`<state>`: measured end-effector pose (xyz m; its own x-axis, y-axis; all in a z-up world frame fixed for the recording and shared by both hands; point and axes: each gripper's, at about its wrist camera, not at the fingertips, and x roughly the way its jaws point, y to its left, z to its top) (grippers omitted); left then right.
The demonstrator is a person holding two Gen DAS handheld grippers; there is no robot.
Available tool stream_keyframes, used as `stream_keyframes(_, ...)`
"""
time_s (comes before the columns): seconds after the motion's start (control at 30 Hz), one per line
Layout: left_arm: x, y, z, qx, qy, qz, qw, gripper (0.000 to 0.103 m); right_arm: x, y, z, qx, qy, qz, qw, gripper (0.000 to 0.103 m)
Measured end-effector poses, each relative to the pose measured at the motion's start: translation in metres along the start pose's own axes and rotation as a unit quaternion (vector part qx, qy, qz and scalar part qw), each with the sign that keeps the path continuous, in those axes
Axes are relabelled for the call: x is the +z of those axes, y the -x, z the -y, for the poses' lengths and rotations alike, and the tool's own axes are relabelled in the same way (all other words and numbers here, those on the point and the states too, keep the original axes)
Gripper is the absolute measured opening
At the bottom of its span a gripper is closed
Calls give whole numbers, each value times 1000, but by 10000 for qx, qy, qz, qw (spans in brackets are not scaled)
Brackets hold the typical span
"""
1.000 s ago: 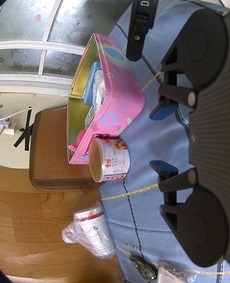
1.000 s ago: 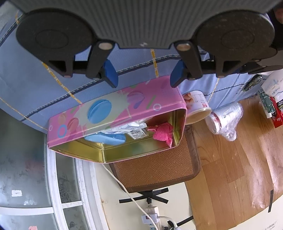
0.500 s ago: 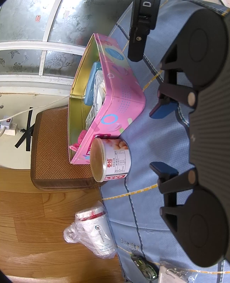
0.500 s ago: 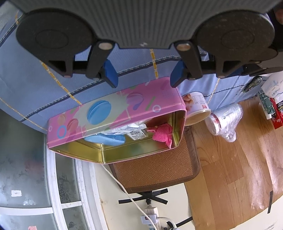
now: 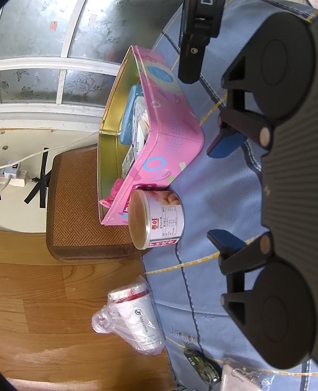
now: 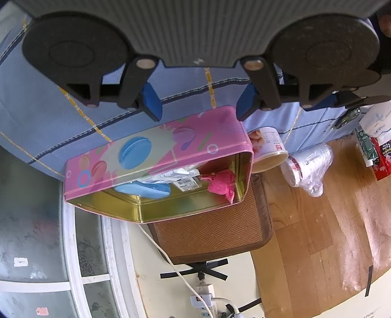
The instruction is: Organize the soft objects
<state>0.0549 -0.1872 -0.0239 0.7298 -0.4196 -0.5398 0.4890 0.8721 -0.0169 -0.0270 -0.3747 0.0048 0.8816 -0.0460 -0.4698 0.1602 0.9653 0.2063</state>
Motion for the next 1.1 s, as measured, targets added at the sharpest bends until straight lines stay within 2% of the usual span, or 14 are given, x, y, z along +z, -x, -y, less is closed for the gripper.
stream_keyframes(0.17,0,2,0,-17,-2,46,10000,67,1,3,-1,20,51,36,10000,69)
stream_keyframes(0.3,1,8,-13,18,221,69,9997,67,2,7,-8,117,271,178,9994,69)
stream_keyframes(0.43,0,36,-46,171,528,311,9980,67,2,5,-28,494,691,157,9963,69)
stream_keyframes(0.5,-6,56,-72,501,699,557,9947,70,3,0,-42,813,898,22,9926,69)
stream_keyframes(0.57,-13,72,-99,998,856,720,9887,74,4,-9,-62,1192,1119,-198,9863,69)
stream_keyframes(0.63,-22,85,-128,1617,1066,814,9777,74,6,-21,-88,1597,1364,-462,9766,69)
stream_keyframes(0.73,-34,98,-162,2601,1380,894,9515,74,9,-42,-138,2093,1745,-697,9596,69)
stream_keyframes(0.77,-38,102,-171,2774,1570,935,9432,74,9,-49,-155,2185,1838,-746,9555,69)
stream_keyframes(0.83,-44,109,-186,2747,2048,1024,9339,74,13,-71,-191,2370,1959,-882,9475,69)
stream_keyframes(0.9,-45,110,-191,2791,2216,1063,9283,74,16,-93,-225,2514,1993,-1036,9415,69)
stream_keyframes(1.0,-42,107,-193,2838,2302,1033,9251,74,11,-119,-268,2697,2026,-1292,9325,71)
stream_keyframes(1.1,-44,107,-196,2826,2437,1003,9223,74,2,-138,-296,2587,2062,-1487,9319,73)
